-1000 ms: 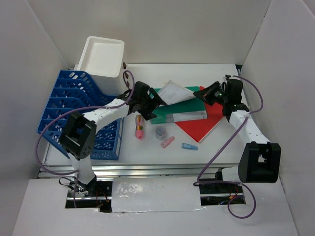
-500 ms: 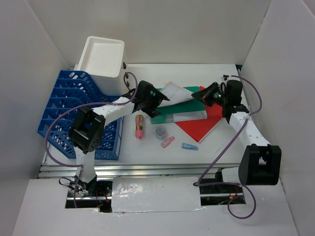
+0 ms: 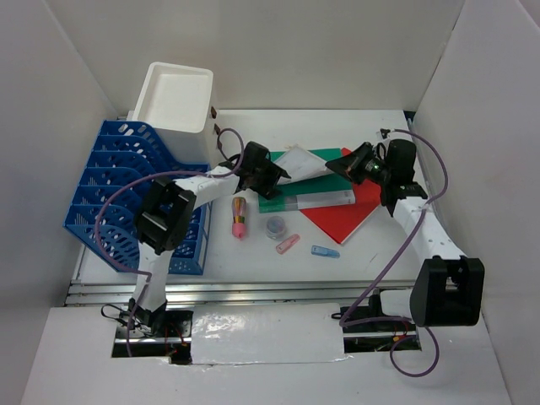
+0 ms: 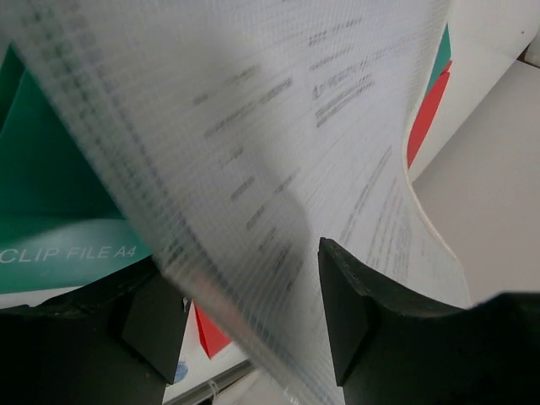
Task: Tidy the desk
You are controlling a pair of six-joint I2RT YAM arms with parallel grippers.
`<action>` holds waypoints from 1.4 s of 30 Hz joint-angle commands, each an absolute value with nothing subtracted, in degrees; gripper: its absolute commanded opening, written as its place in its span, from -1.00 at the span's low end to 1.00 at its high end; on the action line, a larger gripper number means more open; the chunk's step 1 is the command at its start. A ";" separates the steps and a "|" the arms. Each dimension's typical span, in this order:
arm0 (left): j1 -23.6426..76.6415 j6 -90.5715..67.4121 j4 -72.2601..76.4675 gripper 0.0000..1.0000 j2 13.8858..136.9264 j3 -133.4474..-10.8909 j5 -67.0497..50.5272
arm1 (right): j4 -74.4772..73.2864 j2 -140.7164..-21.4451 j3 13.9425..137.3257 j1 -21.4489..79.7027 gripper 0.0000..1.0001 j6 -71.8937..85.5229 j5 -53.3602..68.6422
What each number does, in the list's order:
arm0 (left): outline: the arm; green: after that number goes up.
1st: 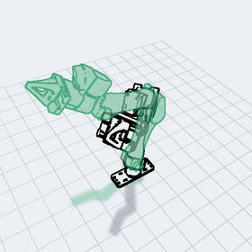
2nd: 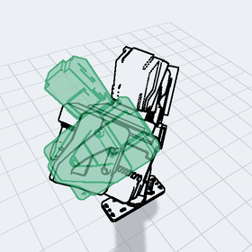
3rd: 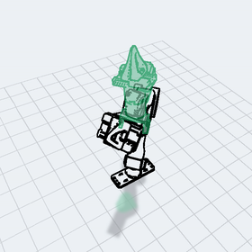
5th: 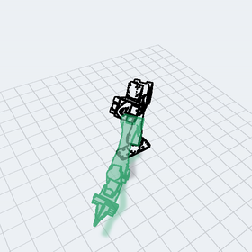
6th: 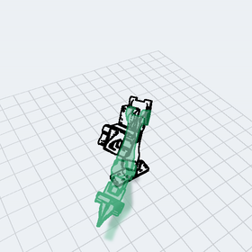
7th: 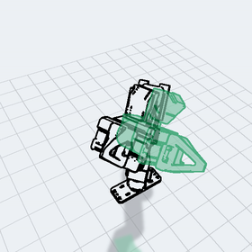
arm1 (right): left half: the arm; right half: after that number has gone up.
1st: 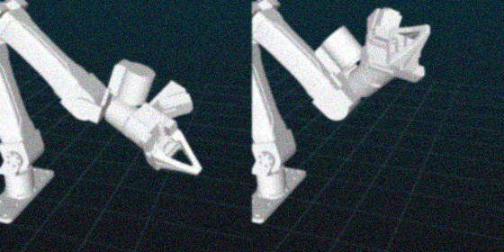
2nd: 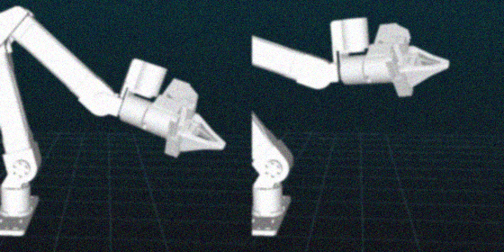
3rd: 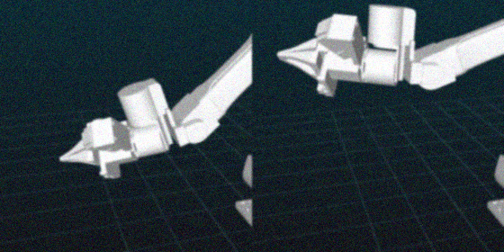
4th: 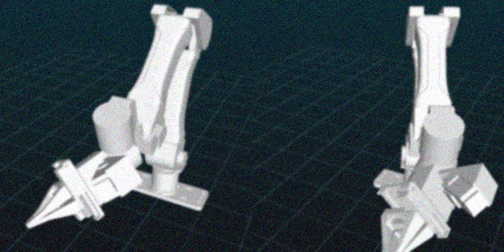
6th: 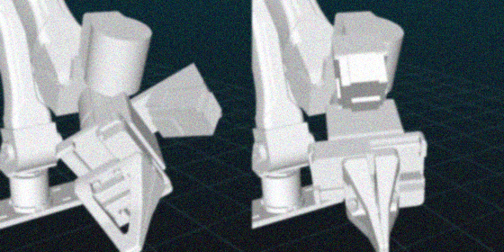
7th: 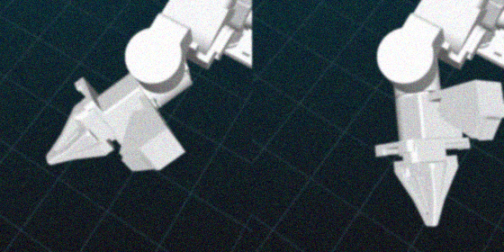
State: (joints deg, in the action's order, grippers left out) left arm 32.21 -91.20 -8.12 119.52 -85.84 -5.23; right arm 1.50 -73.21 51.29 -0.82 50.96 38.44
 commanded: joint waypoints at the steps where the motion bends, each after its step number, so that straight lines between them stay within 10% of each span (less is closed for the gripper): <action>1: 33.13 -92.64 -4.92 0.36 118.65 -87.10 -5.28 | 6.06 -70.58 51.50 -0.26 -1.00 51.24 40.95; 9: 33.57 -88.96 -7.01 -1.00 120.24 -93.24 -5.02 | 8.01 -68.03 49.92 -0.26 -0.91 51.77 44.65; 10: 33.66 -87.99 -7.73 -1.00 119.19 -95.25 -4.23 | 7.56 -66.81 50.01 -0.26 -0.74 51.33 45.61; 13: 33.84 -82.81 -9.31 -1.00 116.38 -99.56 -0.71 | 4.67 -62.86 50.01 -0.26 0.58 48.88 45.45; 15: 33.75 -78.34 -9.14 -1.00 114.97 -102.64 -0.26 | 0.03 -60.48 50.45 -0.26 0.99 47.21 43.87; 24: 31.74 -51.28 -9.58 -1.00 111.98 -122.32 -10.79 | -19.76 -44.14 54.31 -0.26 1.00 39.12 20.33; 28: 28.05 -47.11 -5.11 -1.00 108.73 -123.31 -33.49 | -20.57 -44.64 56.34 -0.26 0.99 37.01 14.41; 42: 23.99 -45.17 5.62 -1.00 88.35 -106.89 -62.65 | 22.82 -55.54 51.07 -0.26 0.99 31.72 52.36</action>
State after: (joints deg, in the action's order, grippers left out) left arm 23.83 -46.94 -1.15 92.71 -108.64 -54.26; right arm 6.37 -55.35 50.26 -0.62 31.64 41.58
